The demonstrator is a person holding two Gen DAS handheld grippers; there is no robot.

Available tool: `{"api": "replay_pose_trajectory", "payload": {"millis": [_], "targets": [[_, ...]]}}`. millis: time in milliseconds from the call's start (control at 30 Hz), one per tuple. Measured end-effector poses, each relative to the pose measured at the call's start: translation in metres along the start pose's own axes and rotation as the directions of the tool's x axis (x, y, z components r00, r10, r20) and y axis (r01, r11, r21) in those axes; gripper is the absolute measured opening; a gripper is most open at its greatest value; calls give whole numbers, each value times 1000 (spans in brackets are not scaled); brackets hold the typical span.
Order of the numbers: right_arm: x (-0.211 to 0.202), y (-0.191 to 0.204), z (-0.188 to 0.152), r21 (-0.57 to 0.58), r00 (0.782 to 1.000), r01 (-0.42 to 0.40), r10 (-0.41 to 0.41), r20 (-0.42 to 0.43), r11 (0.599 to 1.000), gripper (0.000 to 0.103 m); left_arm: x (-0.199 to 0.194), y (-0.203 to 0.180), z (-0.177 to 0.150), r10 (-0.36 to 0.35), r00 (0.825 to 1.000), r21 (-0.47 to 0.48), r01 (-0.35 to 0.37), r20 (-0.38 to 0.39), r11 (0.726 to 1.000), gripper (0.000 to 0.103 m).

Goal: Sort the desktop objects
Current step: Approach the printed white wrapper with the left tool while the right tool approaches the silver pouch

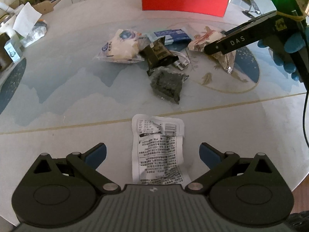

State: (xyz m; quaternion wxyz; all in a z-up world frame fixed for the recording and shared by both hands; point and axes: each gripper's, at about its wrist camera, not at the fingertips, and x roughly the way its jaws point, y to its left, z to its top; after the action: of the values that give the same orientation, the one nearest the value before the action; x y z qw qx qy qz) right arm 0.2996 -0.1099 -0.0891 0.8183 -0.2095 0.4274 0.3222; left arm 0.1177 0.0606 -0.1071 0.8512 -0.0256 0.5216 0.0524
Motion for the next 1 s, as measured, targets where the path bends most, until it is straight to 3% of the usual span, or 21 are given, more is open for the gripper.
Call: {"api": "replay_pose_trajectory", "payload": {"millis": [200, 533, 967, 1000], "targets": [[16, 3, 1, -83, 998, 25, -29, -46, 996, 75, 7, -1, -4, 13, 1000, -1, -13, -13, 1000, 103], [25, -17, -2, 54, 997, 23, -19, -79, 998, 73, 12, 0, -7, 26, 1000, 16, -25, -8, 1000, 101], [22, -28, -9, 160, 997, 16, -3, -79, 987, 71, 13, 0, -4, 12, 1000, 39, -13, 16, 999, 71], [22, -29, -9, 175, 997, 21, -7, -78, 984, 71, 12, 0, -4, 10, 1000, 41, -11, 20, 999, 64]]}}
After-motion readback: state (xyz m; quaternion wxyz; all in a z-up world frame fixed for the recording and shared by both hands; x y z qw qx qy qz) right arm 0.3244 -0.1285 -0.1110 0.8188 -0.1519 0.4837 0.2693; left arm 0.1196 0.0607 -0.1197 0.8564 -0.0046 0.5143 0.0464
